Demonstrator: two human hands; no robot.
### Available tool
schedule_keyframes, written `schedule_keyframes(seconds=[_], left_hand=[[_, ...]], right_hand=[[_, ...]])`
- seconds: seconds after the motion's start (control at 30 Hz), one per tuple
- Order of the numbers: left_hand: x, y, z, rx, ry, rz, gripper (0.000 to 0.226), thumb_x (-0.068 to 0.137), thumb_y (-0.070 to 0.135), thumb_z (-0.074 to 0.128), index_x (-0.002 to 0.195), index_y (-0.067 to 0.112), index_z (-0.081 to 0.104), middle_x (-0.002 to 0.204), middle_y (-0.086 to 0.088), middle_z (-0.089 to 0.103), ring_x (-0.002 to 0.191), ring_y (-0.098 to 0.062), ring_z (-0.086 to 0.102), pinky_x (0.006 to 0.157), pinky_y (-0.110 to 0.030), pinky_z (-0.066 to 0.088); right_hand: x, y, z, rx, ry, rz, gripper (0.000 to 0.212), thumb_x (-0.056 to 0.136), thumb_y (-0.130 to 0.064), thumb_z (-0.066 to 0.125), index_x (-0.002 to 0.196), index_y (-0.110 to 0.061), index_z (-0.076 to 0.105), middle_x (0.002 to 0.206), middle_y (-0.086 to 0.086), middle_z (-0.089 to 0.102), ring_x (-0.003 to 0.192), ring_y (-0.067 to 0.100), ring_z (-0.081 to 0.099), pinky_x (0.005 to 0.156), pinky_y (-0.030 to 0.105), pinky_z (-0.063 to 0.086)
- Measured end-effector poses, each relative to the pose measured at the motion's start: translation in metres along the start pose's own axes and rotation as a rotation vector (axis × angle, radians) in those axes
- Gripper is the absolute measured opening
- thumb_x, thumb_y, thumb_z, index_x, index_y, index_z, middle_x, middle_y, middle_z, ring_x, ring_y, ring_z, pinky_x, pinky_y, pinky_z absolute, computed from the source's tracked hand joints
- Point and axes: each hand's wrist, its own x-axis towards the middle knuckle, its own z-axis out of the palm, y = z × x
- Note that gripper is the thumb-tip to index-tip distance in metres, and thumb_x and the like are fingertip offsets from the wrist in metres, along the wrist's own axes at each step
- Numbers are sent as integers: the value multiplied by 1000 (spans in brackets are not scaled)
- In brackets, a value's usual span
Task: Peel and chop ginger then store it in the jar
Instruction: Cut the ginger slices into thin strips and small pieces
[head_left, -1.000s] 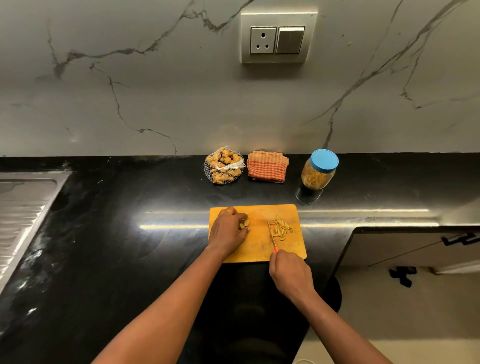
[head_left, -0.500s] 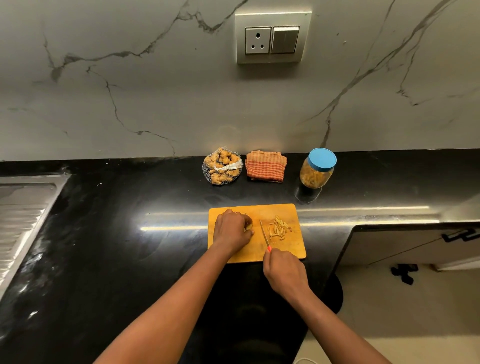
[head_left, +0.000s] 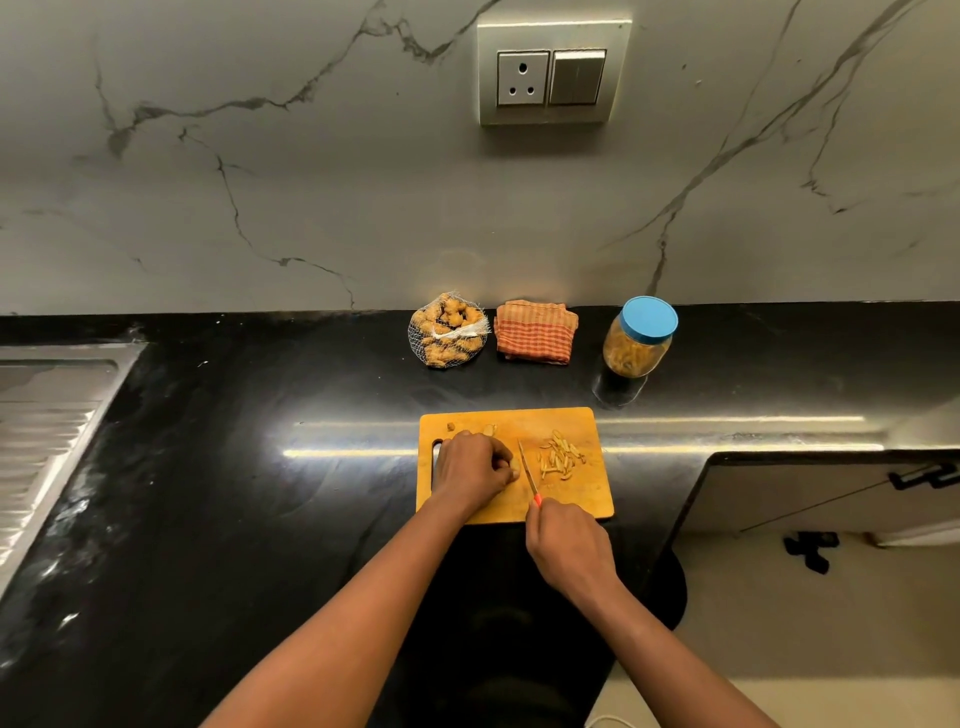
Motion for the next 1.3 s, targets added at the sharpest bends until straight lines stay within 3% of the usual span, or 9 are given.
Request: schedule_keyframes(seconds=[0.2, 0.4, 0.53, 1.0, 1.3], left_hand=[[-4, -5, 1, -80, 18, 7, 27, 73, 39, 80, 96, 25, 77, 85, 12, 74, 82, -5, 65, 83, -34, 53], [-6, -8, 4, -152, 33, -17, 25, 72, 40, 81, 93, 28, 76, 80, 16, 72, 83, -4, 64, 84, -39, 53], [-6, -8, 5, -136, 30, -12, 25, 73, 40, 79, 95, 29, 76, 82, 16, 72, 85, -7, 63, 85, -41, 52], [-4, -7, 3, -88, 16, -18, 25, 73, 44, 76, 94, 29, 76, 78, 17, 71, 82, -7, 62, 83, -38, 52], [-1, -4, -1, -24, 2, -12, 25, 75, 45, 77, 95, 31, 76, 82, 15, 72, 87, -8, 62, 89, -39, 49]], right_hand=[[-2, 0, 3, -6, -7, -10, 42, 104, -42, 29, 92, -18, 61, 81, 0, 62, 73, 20, 62, 62, 36, 50], [-5, 2, 5, -36, 13, -45, 43, 105, -43, 28, 93, -19, 61, 81, 0, 64, 71, 19, 63, 62, 37, 54], [-8, 3, 6, -67, 45, -70, 42, 105, -42, 28, 94, -17, 60, 83, 2, 66, 73, 22, 65, 58, 35, 47], [-4, 0, 2, -89, 30, -60, 42, 105, -42, 27, 94, -18, 60, 83, 1, 66, 72, 21, 66, 58, 35, 49], [3, -1, -2, -98, -32, -92, 43, 106, -38, 28, 99, -14, 63, 92, 6, 67, 83, 25, 66, 66, 37, 52]])
